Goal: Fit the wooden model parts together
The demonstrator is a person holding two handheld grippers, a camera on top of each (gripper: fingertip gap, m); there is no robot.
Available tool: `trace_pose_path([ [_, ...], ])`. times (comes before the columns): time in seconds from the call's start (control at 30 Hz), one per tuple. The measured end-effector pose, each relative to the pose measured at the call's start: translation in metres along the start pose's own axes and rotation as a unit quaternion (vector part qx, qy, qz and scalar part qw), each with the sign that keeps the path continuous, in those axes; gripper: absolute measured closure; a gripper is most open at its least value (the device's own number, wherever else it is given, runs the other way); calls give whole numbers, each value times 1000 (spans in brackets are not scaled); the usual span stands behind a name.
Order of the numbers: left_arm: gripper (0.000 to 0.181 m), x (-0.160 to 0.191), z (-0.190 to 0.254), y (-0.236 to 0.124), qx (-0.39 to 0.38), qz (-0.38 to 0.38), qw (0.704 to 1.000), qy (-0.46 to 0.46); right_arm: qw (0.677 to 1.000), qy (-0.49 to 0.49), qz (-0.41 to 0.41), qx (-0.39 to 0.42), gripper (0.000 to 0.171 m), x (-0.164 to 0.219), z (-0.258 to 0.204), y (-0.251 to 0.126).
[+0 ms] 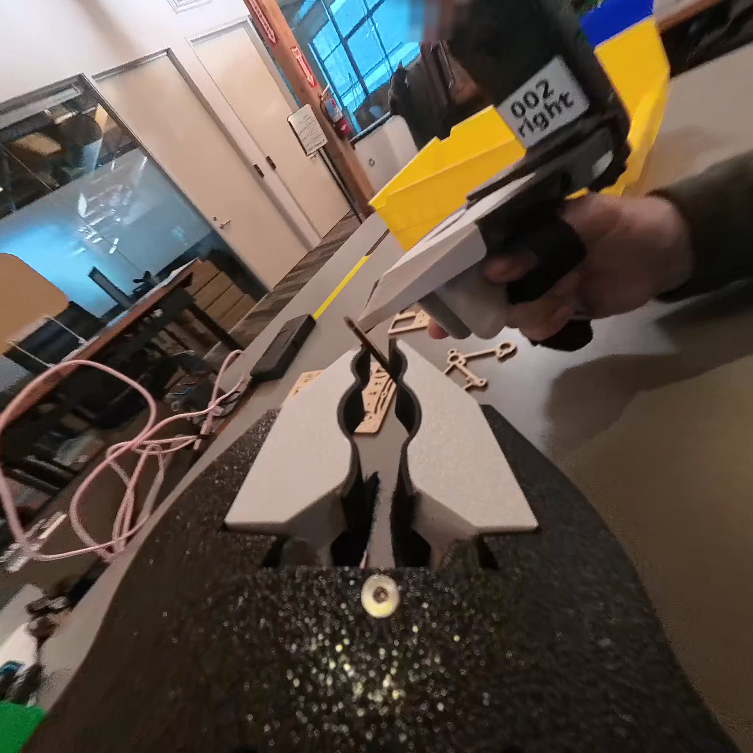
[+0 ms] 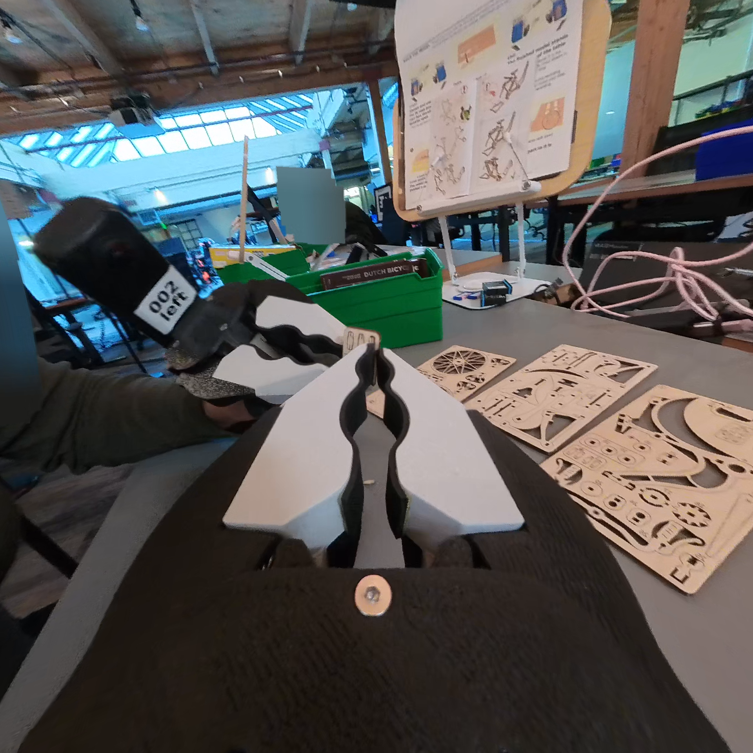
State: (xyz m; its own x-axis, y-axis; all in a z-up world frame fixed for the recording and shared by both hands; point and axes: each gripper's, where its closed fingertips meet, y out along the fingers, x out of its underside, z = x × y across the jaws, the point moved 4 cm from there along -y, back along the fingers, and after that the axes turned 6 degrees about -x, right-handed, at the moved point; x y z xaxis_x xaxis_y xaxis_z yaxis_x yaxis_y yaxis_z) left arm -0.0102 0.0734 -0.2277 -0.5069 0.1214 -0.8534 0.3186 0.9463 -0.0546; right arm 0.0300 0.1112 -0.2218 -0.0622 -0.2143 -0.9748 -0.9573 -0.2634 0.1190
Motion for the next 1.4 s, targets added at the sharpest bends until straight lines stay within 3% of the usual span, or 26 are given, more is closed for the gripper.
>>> trace_pose_path([
  [0.13,174,6,0,1,-1,-13,1000,22,999,-27,-18,5,171,3,1,0],
  [0.3,180,19,-5,0,58,-28,998,-21,992,-105,-65,19,171,14,0,3],
  [0.37,180,18,-5,-3,103,-13,991,-80,993,-104,-53,-6,171,12,-5,2],
  [0.53,181,5,-1,-16,238,39,943,-228,995,-41,-17,-88,163,4,-17,0],
  [0.8,181,-9,6,-30,334,86,897,-276,983,-32,1,-179,171,-1,-42,-1],
  [0.93,181,-13,13,-36,399,115,850,-324,975,-35,-2,-218,171,-2,-53,-3],
  [1.0,180,-17,17,-36,436,128,807,-377,970,-16,2,-243,171,-5,-57,-6],
  [1.07,180,-18,21,-35,455,131,784,-401,967,0,-4,-256,171,-4,-57,-8],
  [1.4,180,-21,27,-36,476,140,767,-408,954,53,-2,-296,170,-4,-60,-11],
])
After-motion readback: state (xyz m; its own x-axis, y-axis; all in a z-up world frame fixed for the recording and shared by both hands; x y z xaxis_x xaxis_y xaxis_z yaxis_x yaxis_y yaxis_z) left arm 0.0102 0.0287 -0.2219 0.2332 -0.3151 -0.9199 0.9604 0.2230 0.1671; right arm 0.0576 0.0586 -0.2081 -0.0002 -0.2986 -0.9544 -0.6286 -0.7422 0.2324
